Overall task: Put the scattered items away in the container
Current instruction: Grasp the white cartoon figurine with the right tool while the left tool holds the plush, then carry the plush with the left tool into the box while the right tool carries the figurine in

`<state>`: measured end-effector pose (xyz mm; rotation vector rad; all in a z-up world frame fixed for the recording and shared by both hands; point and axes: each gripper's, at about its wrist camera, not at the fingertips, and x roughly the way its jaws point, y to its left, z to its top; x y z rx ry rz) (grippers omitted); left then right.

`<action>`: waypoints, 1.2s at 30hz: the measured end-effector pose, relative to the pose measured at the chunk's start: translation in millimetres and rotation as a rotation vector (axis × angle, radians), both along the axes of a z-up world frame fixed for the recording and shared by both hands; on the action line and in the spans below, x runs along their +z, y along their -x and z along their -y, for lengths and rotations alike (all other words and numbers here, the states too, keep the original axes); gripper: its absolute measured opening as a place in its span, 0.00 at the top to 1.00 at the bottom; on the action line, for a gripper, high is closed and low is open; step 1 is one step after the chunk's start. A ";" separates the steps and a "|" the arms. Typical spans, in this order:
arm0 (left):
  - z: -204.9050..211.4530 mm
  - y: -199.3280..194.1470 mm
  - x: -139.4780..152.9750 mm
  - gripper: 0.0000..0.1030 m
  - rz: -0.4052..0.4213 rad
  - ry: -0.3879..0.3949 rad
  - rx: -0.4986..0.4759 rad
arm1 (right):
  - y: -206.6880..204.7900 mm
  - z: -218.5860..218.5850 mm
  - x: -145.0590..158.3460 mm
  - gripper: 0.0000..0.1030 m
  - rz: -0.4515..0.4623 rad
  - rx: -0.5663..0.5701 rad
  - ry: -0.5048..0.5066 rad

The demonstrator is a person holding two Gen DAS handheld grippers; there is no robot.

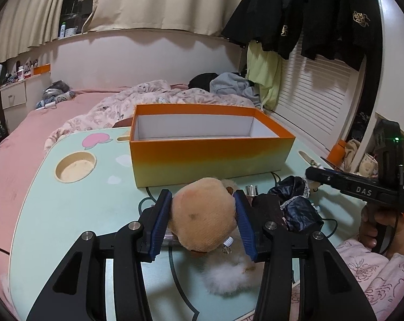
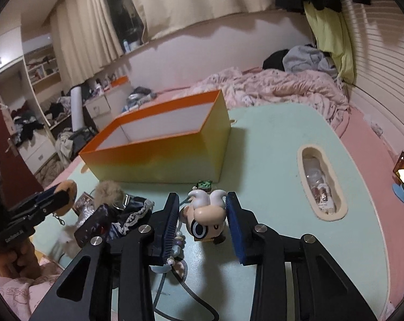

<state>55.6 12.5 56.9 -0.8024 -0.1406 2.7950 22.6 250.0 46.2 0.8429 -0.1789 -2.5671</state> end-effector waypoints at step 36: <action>-0.4 24.1 35.7 0.53 -0.048 -0.112 0.003 | 20.6 25.8 3.7 0.46 0.069 0.083 -0.117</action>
